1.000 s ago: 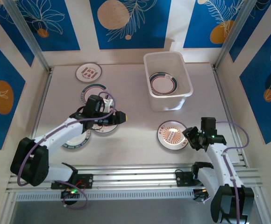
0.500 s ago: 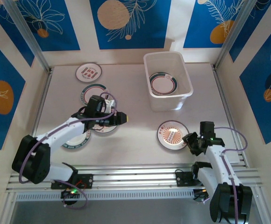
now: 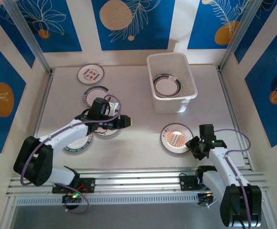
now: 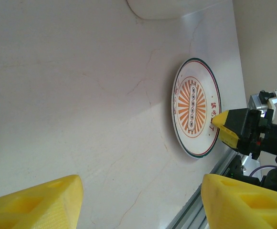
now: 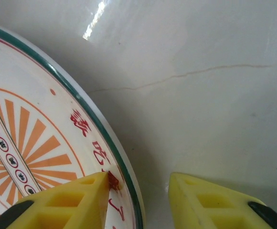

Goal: Place the plates into the plastic bin on the countertop

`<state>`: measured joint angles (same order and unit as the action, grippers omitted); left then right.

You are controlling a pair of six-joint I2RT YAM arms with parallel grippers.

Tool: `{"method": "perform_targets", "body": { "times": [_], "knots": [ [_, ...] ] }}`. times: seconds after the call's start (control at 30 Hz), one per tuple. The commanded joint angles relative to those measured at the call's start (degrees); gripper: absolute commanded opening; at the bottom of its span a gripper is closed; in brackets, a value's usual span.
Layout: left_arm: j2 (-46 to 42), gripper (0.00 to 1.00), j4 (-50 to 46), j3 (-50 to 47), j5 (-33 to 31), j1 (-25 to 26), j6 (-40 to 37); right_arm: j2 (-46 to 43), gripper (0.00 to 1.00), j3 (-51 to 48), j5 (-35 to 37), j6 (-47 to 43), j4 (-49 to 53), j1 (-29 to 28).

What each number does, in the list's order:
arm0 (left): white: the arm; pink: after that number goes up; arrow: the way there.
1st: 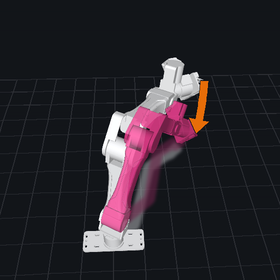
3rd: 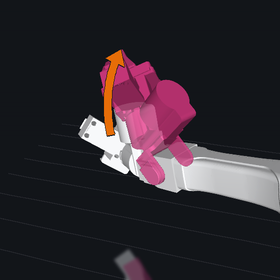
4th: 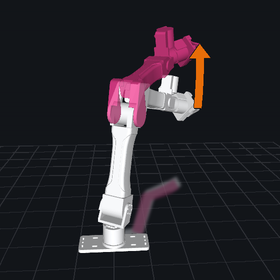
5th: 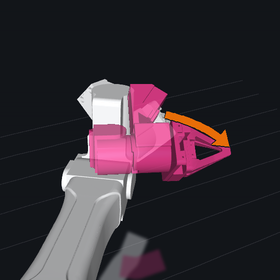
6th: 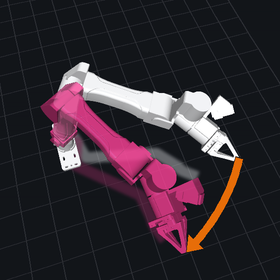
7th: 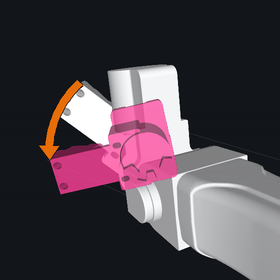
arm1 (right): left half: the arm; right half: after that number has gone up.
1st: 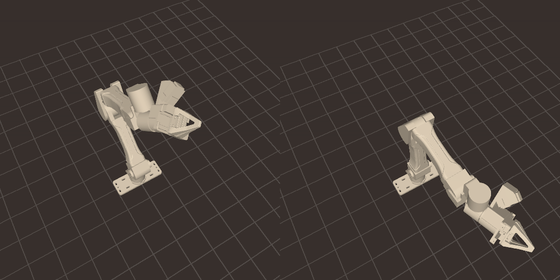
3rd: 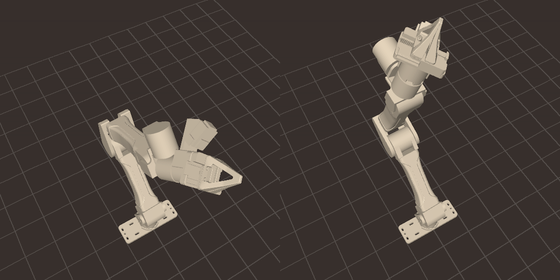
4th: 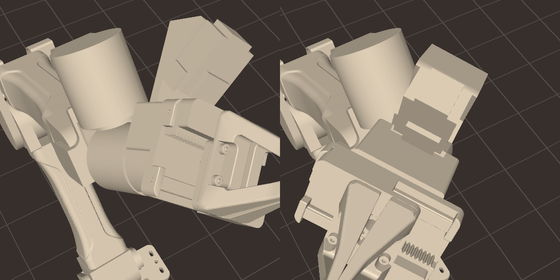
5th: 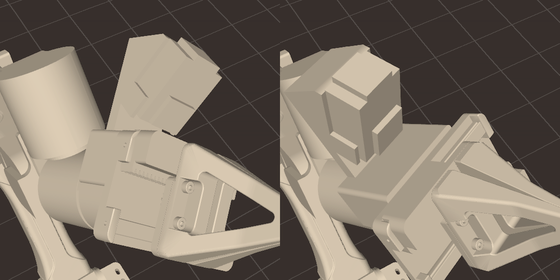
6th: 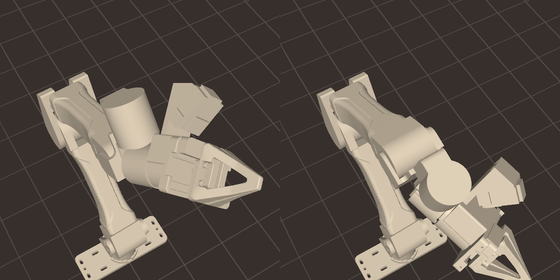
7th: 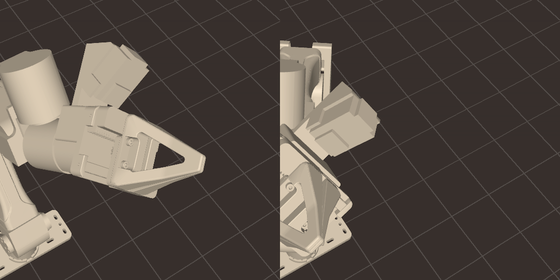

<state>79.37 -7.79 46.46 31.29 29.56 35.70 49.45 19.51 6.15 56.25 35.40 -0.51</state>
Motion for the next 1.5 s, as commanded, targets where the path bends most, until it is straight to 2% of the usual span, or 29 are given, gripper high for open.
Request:
{"method": "perform_targets", "body": {
  "times": [0.0, 0.27, 0.47, 0.8, 1.47],
  "knots": [
    [0.4, 0.67, 0.6, 1.4, -0.1, 0.8, 0.1, 1.1, 0.36, -1.8, -1.1, 2.3, -5.6, -2.2],
    [0.0, 0.67, 0.6, 1.2, -0.3, 1.1, 0.1, -2.3, 0.22, -3.1, 0.2, 3.8, -4.7, -2.7],
    [-0.4, 0.67, 0.8, 0.9, -0.4, 1.5, 0.2, -5.9, 0.16, -3.2, 1.7, 4.7, -2.2, -4.1],
    [-0.7, 0.67, 1.7, 0.1, -0.5, 1.9, 0.5, -13.4, 0.10, -2.0, 2.8, 5.8, 2.7, -4.8],
    [-2.4, 0.67, 1.7, -0.5, -0.9, 1.9, -0.1, -16.9, 0.04, 8.2, 4.3, 5.6, 8.4, -5.5]
  ]
}}
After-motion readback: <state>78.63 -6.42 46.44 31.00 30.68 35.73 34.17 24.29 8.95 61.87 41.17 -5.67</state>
